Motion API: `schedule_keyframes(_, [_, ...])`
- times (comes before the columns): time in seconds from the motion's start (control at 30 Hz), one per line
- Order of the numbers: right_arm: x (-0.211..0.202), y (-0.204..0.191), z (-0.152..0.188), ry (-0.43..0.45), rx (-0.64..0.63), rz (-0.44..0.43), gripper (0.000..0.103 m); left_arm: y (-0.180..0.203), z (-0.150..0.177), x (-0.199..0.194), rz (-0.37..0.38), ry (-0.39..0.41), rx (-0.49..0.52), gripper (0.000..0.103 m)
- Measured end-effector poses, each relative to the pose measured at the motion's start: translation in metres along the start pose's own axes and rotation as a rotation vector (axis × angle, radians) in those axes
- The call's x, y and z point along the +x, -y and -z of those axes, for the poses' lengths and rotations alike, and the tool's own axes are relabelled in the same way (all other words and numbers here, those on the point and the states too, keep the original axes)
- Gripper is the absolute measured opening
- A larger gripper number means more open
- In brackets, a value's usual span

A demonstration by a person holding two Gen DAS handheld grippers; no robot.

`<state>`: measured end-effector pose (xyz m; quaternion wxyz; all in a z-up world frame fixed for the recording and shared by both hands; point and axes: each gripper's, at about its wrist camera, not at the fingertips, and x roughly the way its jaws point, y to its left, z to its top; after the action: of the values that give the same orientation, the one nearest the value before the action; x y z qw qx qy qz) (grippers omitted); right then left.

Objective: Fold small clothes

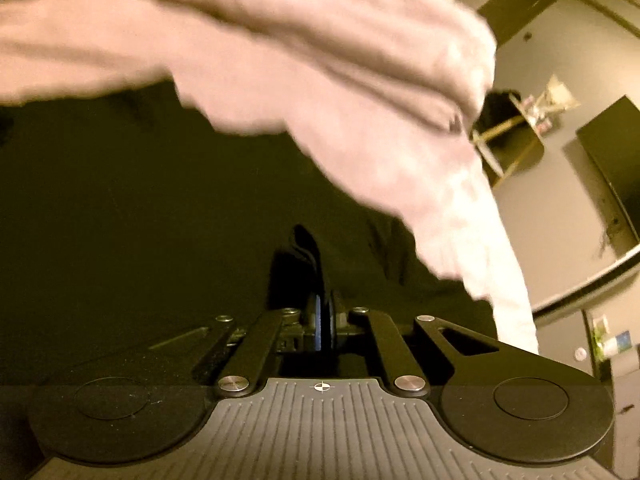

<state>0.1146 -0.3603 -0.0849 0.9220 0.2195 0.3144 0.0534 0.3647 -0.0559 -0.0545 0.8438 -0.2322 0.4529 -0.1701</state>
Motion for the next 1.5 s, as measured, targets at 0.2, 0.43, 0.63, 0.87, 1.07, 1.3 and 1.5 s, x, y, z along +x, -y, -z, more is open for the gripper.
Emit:
schedule_keyframes(0.2, [0.023,-0.013,-0.017,-0.013,-0.027,-0.024,0.059,-0.067,-0.026,-0.047,-0.264,0.101,0.034,0.005])
schedule_keyframes(0.43, [0.065,-0.020,-0.034,-0.061,0.053,-0.069,0.059,-0.130,-0.028,-0.065,-0.460,0.129,0.043,0.005])
schedule_keyframes(0.63, [0.103,-0.014,-0.040,-0.089,0.213,-0.110,0.059,-0.140,-0.039,-0.086,-0.394,0.214,-0.002,0.005])
schedule_keyframes(0.87, [0.131,0.004,-0.040,-0.030,0.405,-0.099,0.052,-0.154,-0.038,-0.091,-0.372,0.185,-0.032,0.005])
schedule_keyframes(1.07, [0.147,0.003,-0.049,-0.030,0.335,0.026,0.003,-0.150,-0.030,-0.080,-0.363,0.150,-0.017,0.005])
schedule_keyframes(1.3, [0.127,0.031,-0.045,0.122,0.424,0.032,0.003,-0.133,-0.028,-0.069,-0.280,0.152,0.039,0.005])
schedule_keyframes(1.5, [0.124,0.027,-0.036,0.103,0.441,-0.031,0.029,-0.147,-0.026,-0.060,-0.284,0.125,-0.006,0.005])
